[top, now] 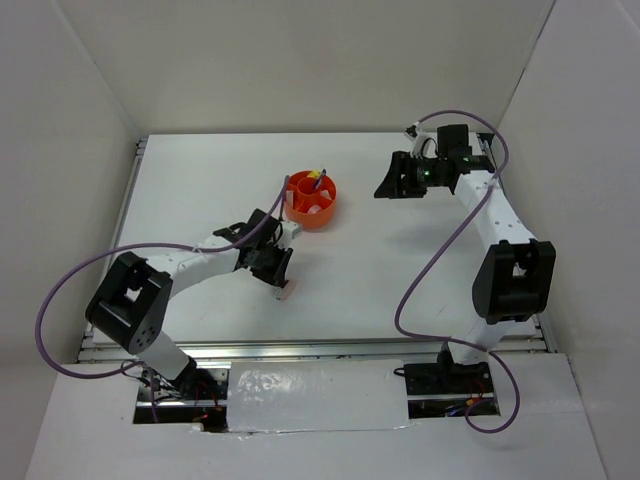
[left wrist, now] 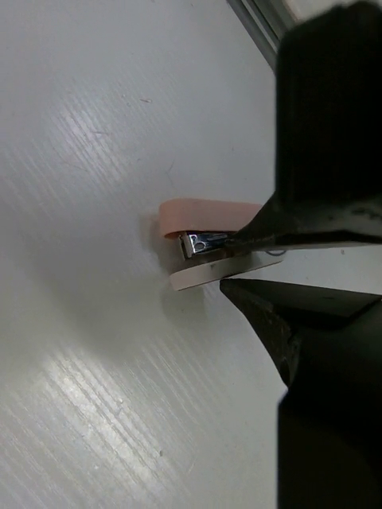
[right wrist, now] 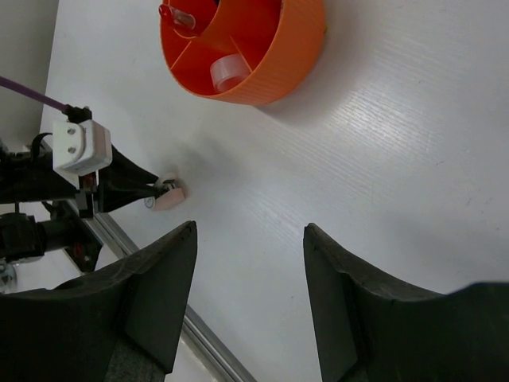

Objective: Sort the stationery into containers
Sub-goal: Pick up the stapler from the center of the board.

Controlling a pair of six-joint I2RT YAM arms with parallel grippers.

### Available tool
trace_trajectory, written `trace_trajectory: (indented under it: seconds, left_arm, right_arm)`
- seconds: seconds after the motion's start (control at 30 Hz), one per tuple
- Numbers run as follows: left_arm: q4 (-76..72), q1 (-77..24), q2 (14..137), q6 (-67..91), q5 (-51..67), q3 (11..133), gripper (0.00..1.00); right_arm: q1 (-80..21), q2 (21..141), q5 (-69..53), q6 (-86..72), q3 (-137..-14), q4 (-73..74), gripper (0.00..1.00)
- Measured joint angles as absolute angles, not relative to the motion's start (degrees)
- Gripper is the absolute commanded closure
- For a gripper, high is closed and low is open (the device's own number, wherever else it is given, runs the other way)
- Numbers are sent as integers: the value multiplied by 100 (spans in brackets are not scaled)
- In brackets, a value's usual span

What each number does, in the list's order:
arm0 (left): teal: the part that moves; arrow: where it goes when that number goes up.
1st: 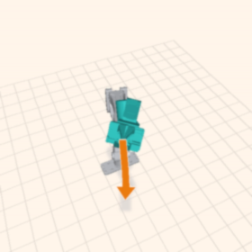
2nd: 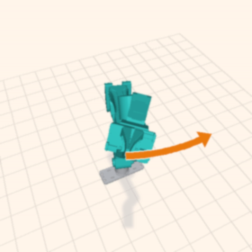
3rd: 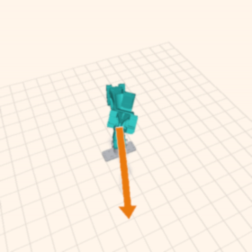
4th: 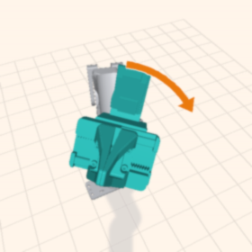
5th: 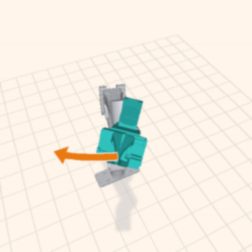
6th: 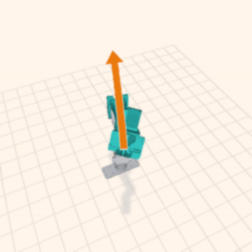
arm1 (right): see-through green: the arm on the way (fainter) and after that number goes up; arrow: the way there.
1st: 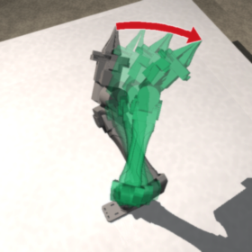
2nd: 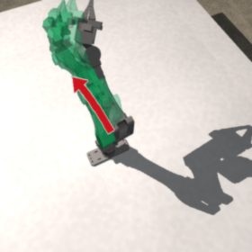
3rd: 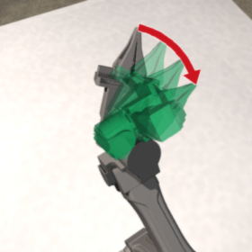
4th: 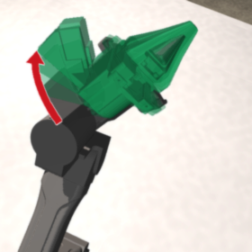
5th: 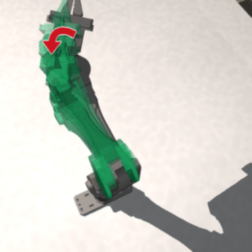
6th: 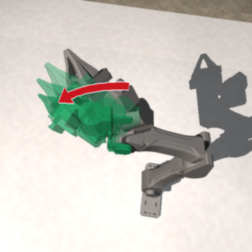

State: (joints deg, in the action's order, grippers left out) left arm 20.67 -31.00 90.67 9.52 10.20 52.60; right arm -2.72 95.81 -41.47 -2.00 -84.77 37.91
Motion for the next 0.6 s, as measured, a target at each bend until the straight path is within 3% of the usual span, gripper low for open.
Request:
trace_trajectory:
  seconds: [0.07,0.27,0.47,0.6]
  left_arm:
    - [2075,-3087,9070,980,978,5260,73]
    - [2049,-2786,9102,1221,1170,5280,100]
    - [1848,-2298,8709,1678,1306,5245,100]
    - [1905,-2281,8047,2171,799,5478,100]
  right_arm:
    - [-316,9581,-4145,-213,-8418,3760,38]
    - [-519,9568,-4147,-305,-8189,3658,42]
    - [-639,9124,-4355,-851,-7474,2976,38]
    - [-735,8768,-4464,-1288,-7354,2493,37]
